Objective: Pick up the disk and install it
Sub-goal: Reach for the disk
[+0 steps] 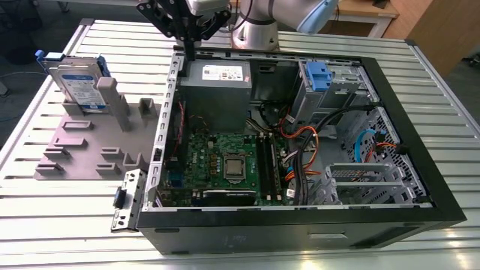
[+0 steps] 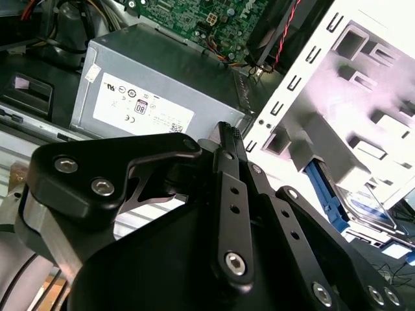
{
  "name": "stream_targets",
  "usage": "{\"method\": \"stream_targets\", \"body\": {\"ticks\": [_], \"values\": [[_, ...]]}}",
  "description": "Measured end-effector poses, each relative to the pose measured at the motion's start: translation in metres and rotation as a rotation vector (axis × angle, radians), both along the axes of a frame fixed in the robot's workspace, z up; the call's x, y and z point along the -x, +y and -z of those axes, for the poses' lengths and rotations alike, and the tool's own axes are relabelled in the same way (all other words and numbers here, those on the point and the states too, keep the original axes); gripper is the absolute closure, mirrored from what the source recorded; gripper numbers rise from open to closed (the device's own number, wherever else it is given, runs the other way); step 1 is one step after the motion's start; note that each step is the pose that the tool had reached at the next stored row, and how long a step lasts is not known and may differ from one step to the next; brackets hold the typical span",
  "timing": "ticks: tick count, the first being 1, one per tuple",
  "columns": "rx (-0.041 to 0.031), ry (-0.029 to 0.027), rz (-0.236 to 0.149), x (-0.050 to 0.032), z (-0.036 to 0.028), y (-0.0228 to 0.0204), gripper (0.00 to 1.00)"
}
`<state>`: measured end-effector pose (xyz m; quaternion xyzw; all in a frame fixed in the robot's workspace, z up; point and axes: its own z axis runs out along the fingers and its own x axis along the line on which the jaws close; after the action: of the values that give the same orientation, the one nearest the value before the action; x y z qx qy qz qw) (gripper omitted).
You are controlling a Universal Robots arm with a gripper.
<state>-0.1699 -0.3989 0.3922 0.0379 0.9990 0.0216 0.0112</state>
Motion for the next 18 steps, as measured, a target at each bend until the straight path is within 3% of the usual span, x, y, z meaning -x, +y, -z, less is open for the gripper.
{"method": "stream_targets", "body": {"ticks": [18], "values": [[0.0,0.002,0.0,0.0062,0.0006,0.0,0.89]]}}
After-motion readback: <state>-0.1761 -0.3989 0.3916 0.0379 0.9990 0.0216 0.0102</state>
